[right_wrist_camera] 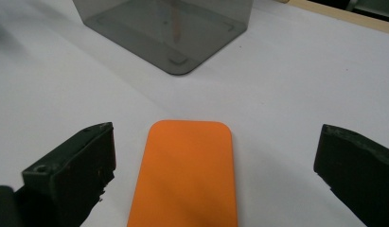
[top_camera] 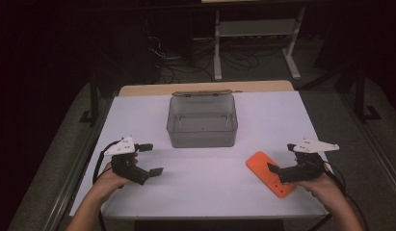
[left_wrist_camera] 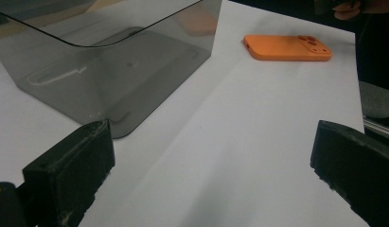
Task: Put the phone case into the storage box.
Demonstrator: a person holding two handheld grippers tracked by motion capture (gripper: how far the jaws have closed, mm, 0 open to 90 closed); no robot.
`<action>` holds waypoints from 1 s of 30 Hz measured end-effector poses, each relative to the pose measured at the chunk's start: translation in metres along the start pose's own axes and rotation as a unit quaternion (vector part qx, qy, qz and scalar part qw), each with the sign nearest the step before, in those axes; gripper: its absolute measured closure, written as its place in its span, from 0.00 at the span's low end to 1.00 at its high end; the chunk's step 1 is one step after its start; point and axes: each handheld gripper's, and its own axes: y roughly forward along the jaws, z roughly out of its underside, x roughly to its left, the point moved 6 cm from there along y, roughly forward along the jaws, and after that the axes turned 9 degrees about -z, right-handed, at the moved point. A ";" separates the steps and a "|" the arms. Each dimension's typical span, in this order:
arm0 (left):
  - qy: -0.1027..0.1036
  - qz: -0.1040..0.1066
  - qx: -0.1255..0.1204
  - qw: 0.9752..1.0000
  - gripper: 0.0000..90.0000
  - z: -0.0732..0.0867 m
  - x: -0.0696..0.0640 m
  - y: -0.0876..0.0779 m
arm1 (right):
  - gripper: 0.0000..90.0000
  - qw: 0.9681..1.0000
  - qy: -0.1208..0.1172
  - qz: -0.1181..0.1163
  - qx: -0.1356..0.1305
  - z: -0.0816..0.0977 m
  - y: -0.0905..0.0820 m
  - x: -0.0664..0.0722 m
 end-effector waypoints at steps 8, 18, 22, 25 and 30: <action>0.004 0.001 0.001 1.000 0.00 0.000 -0.001 0.000 | 0.00 1.000 -0.001 -0.001 0.016 0.005 0.002 0.000; 0.005 0.001 0.000 1.000 0.00 0.000 -0.001 0.000 | 0.00 0.999 -0.003 -0.002 0.032 0.011 0.005 0.000; 0.005 0.001 0.000 1.000 0.00 0.001 -0.001 0.000 | 0.00 0.999 -0.003 -0.001 0.041 0.014 0.007 0.000; 0.005 0.001 0.001 1.000 0.00 0.001 -0.001 0.000 | 0.00 0.999 -0.004 0.000 0.049 0.017 0.008 0.000; 0.004 0.002 0.001 1.000 0.00 0.001 -0.001 0.001 | 0.00 0.998 -0.007 -0.001 0.064 0.021 0.011 0.001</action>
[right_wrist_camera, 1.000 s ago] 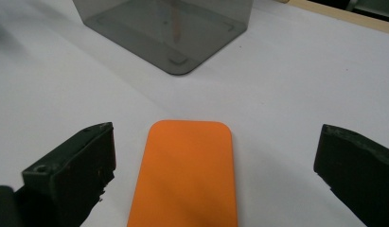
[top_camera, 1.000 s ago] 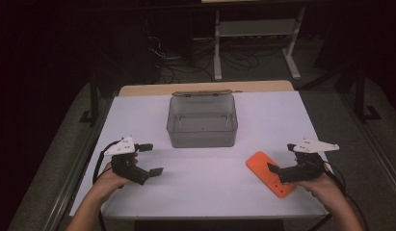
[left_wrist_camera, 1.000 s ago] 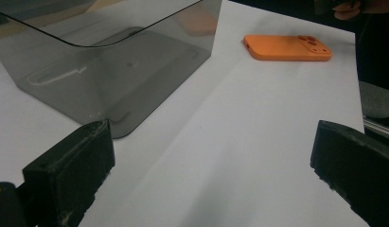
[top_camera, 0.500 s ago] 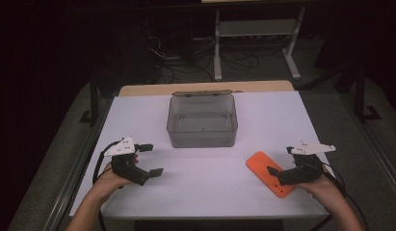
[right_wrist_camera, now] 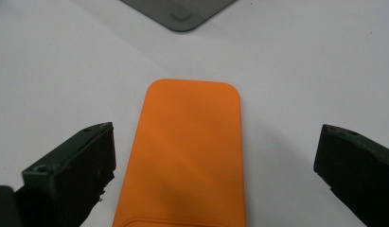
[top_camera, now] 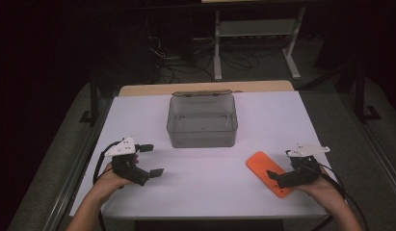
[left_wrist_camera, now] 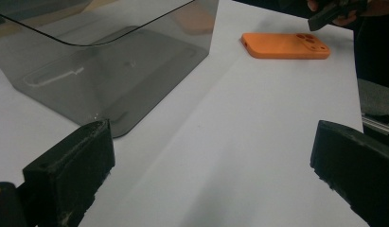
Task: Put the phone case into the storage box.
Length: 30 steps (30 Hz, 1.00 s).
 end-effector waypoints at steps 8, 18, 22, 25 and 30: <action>0.000 0.000 0.001 1.000 0.00 0.000 0.000 0.000 | 0.00 1.000 0.001 -0.008 0.024 0.006 0.005 0.001; -0.001 0.000 0.001 1.000 0.00 0.000 0.000 0.000 | 0.00 0.998 -0.001 -0.018 0.061 0.015 0.011 0.003; 0.000 0.000 0.001 1.000 0.00 0.000 0.000 0.001 | 0.00 0.997 0.000 -0.019 0.069 0.016 0.012 0.003; 0.000 0.000 0.001 1.000 0.00 0.000 0.000 0.001 | 0.00 0.997 -0.002 -0.018 0.078 0.019 0.013 0.003; 0.001 0.001 0.002 1.000 0.00 0.001 0.000 0.001 | 0.00 0.996 -0.002 -0.019 0.093 0.021 0.015 0.004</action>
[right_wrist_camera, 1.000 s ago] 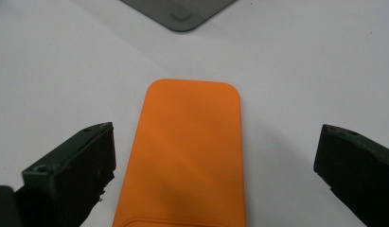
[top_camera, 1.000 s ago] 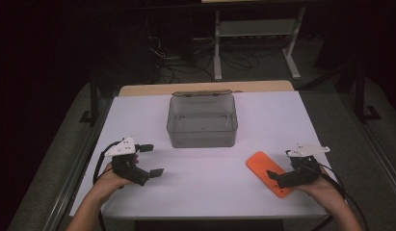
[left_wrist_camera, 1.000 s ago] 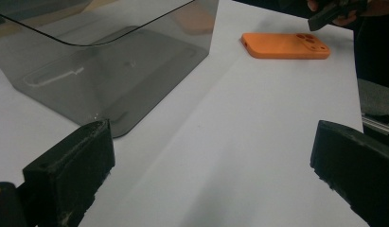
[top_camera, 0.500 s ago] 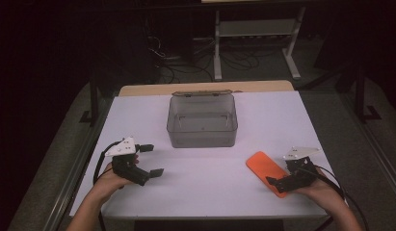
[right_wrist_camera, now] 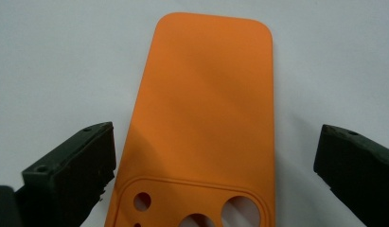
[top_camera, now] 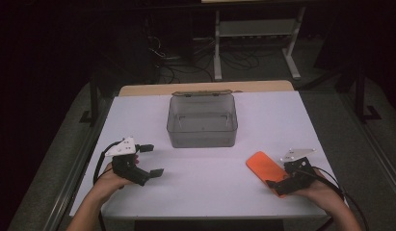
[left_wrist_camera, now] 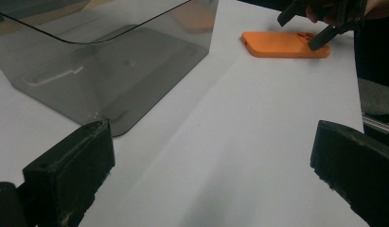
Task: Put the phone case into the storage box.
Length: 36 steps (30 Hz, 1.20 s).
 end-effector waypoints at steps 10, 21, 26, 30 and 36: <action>0.003 -0.001 0.004 1.000 0.00 0.001 -0.001 0.001 | 0.00 1.000 -0.012 0.004 0.027 0.004 0.004 0.003; 0.003 -0.001 0.005 1.000 0.00 0.001 -0.001 0.001 | 0.00 0.999 -0.018 0.004 0.046 0.007 0.007 0.005; 0.003 -0.001 0.007 1.000 0.00 0.002 -0.001 0.001 | 0.00 0.999 -0.019 0.004 0.049 0.007 0.008 0.005; 0.003 -0.002 0.008 1.000 0.00 0.003 -0.002 0.002 | 0.00 0.999 -0.016 0.003 0.049 0.007 0.009 0.005; -0.004 -0.004 0.004 1.000 0.00 0.005 -0.002 0.000 | 0.00 0.999 -0.008 0.000 0.052 0.007 0.009 0.004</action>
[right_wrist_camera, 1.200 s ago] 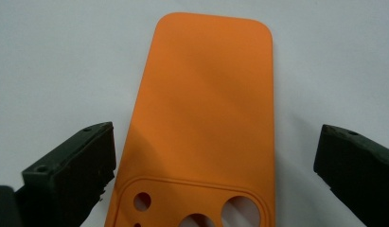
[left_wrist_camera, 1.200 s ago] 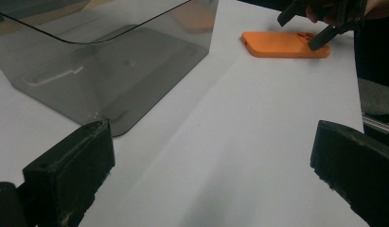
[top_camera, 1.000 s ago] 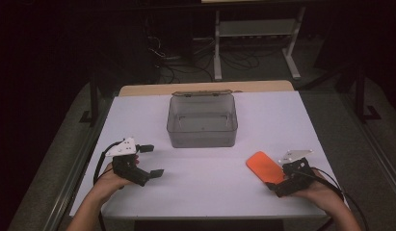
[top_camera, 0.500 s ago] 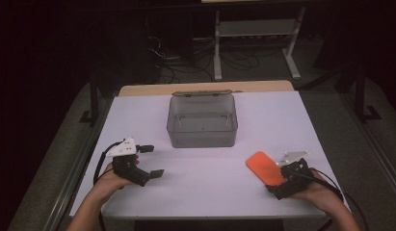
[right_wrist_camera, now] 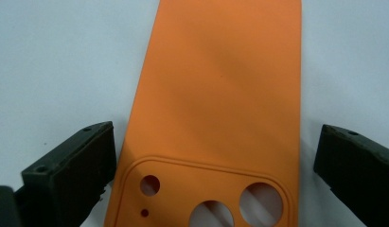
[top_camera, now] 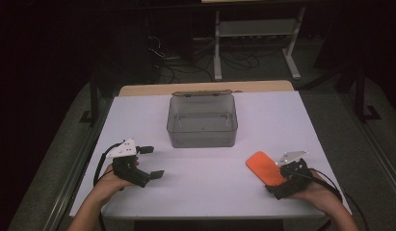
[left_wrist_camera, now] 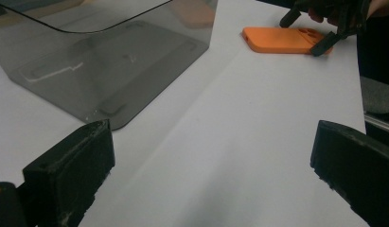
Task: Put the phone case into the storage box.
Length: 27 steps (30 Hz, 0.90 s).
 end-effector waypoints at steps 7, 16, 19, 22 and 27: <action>-0.005 -0.011 -0.003 1.000 0.00 0.000 -0.003 0.000 | 0.00 1.000 0.009 -0.002 0.002 0.001 0.000 0.000; -0.012 -0.032 -0.001 0.999 0.00 0.010 -0.005 0.000 | 0.00 1.000 0.012 -0.002 0.006 0.000 0.001 -0.001; -0.010 -0.037 -0.003 0.999 0.00 0.013 -0.005 0.001 | 0.00 1.000 0.016 -0.002 0.009 0.000 0.000 0.000; -0.008 -0.039 -0.003 0.999 0.00 0.013 -0.005 0.002 | 0.00 1.000 0.016 -0.002 0.011 -0.001 0.000 -0.001; -0.009 -0.043 -0.010 0.999 0.00 0.011 -0.005 0.001 | 0.04 1.000 0.018 -0.001 0.012 -0.002 -0.001 -0.001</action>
